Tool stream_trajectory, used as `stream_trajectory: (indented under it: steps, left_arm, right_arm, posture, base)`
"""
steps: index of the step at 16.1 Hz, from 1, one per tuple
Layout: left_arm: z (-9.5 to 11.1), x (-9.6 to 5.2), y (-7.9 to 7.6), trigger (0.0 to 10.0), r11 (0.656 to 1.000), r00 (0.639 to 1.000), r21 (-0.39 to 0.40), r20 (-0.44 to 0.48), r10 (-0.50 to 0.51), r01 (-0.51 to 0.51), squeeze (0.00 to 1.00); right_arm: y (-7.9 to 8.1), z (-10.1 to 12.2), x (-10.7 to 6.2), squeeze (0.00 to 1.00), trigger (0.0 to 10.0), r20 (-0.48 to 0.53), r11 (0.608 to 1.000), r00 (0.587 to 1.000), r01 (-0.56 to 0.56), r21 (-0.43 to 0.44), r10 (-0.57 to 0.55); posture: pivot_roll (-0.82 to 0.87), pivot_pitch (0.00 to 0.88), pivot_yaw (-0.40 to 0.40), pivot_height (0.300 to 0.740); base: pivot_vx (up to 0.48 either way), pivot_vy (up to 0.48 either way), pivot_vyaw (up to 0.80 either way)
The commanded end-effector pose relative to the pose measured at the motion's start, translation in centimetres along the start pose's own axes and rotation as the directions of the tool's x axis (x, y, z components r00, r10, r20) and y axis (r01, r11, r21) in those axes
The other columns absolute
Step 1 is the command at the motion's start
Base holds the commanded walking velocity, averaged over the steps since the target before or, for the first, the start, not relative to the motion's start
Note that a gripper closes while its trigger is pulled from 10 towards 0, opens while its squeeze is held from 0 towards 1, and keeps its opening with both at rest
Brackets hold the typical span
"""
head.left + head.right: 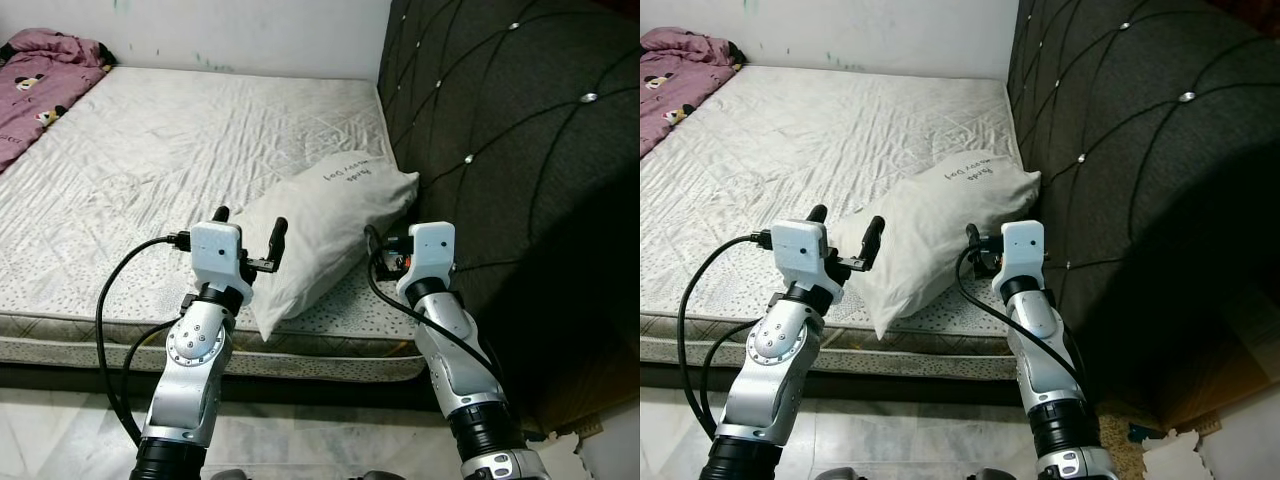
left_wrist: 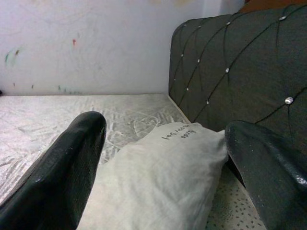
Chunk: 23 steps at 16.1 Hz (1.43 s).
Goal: Clean up the room
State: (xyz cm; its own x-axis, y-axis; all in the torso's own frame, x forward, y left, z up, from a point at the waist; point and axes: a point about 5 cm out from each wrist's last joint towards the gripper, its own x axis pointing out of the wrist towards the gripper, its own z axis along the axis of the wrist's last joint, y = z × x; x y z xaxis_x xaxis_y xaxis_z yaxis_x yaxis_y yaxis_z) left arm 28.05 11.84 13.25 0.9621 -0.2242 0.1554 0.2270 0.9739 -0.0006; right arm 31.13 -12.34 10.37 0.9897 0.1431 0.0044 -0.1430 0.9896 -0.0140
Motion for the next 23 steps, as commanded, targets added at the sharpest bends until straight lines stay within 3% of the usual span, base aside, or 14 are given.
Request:
stream_trajectory:
  steps: [1, 4, 17, 23]
  left_arm:
    - [0.32, 0.17, -0.23, 10.0, 1.000, 1.000, -0.001, 0.016, -0.017, 0.017, 0.00]
    - [0.49, 0.05, -0.34, 10.0, 0.999, 0.999, 0.007, 0.029, -0.036, 0.036, 0.00]
    - [0.35, -0.05, -0.37, 10.0, 0.998, 0.998, 0.007, 0.024, -0.057, 0.057, 0.00]
    - [0.07, 0.13, -0.30, 10.0, 0.999, 1.000, -0.009, 0.000, -0.031, 0.031, 0.00]
  right_arm:
    - [-0.11, 0.38, 0.06, 0.00, 10.0, 0.020, 1.000, 1.000, -0.003, -0.007, 0.003]
    - [0.16, 0.49, -0.03, 0.00, 10.0, 0.030, 1.000, 0.999, -0.020, -0.012, 0.020]
    - [0.09, 0.30, 0.11, 0.00, 10.0, 0.022, 1.000, 1.000, -0.014, 0.001, 0.014]
    - [0.06, 0.32, 0.18, 0.00, 10.0, 0.022, 1.000, 1.000, -0.008, 0.005, 0.008]
  posture:
    - [0.03, 0.000, -0.030, 0.740]
    - [0.03, 0.000, -0.028, 0.740]
    - [0.03, 0.000, -0.030, 0.740]
    - [0.03, 0.000, -0.027, 0.740]
  base:
    - [0.000, 0.000, 0.00]
    - [0.084, 0.000, 0.53]
    - [0.403, 0.000, 0.00]
    - [0.000, 0.000, 0.00]
